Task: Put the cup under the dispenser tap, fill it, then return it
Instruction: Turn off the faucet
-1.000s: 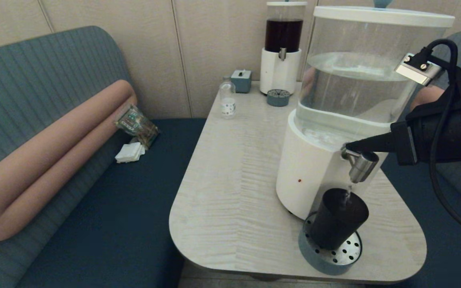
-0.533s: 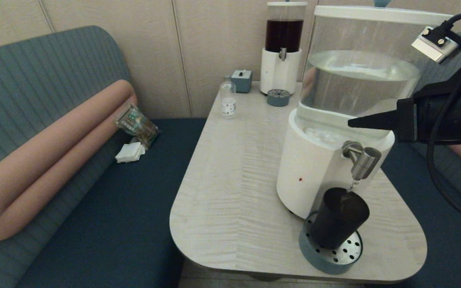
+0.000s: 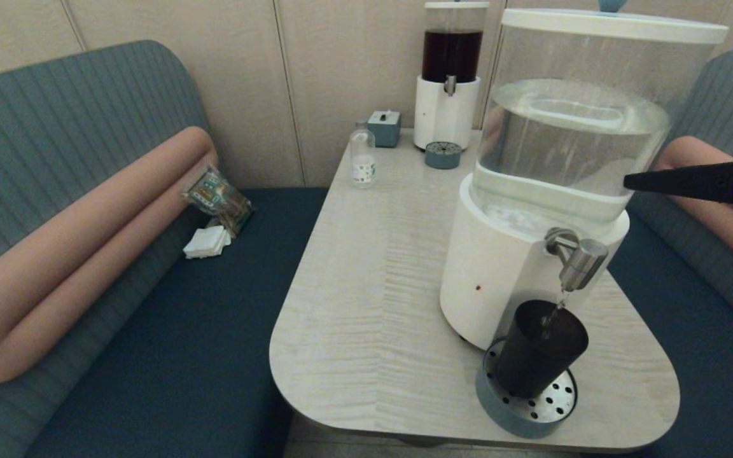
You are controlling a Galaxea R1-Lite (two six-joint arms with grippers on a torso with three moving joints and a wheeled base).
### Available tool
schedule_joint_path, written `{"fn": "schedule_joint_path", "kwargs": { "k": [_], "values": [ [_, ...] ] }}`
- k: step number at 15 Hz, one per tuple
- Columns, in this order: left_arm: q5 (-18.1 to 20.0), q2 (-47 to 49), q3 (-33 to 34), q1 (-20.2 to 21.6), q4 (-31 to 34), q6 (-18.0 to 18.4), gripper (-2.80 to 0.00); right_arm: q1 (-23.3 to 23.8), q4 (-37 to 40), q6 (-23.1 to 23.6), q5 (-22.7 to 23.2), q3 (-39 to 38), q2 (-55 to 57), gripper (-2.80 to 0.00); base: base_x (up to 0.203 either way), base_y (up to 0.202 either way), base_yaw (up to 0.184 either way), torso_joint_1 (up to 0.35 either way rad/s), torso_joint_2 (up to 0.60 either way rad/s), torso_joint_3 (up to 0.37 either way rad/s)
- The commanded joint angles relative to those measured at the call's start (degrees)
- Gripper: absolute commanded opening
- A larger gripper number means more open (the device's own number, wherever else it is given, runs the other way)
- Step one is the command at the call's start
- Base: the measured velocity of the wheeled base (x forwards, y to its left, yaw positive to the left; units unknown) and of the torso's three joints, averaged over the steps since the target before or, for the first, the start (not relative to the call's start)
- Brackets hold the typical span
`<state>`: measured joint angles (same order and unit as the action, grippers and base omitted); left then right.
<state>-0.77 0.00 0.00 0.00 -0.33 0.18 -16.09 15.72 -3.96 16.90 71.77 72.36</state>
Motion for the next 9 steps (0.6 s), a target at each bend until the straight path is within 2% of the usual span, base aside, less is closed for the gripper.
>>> {"fn": "schedule_joint_path", "kwargs": {
  "k": [1, 5, 9],
  "values": [
    [0.0, 0.1, 0.1, 0.0, 0.0, 0.0, -2.80, 1.6, 1.8, 0.0, 0.1, -2.7, -8.1, -2.80, 0.000, 0.000, 0.000, 0.000, 0.00, 0.000],
    [0.0, 0.1, 0.1, 0.0, 0.0, 0.0, -2.80, 8.9, 3.1, 0.1, -0.4, -9.4, -17.0, -2.80, 0.000, 0.000, 0.000, 0.000, 0.00, 0.000],
    [0.0, 0.1, 0.1, 0.0, 0.0, 0.0, -2.80, 12.8, 4.0, 0.2, -3.3, -13.4, -27.7, -2.80, 0.000, 0.000, 0.000, 0.000, 0.00, 0.000]
  ]
}}
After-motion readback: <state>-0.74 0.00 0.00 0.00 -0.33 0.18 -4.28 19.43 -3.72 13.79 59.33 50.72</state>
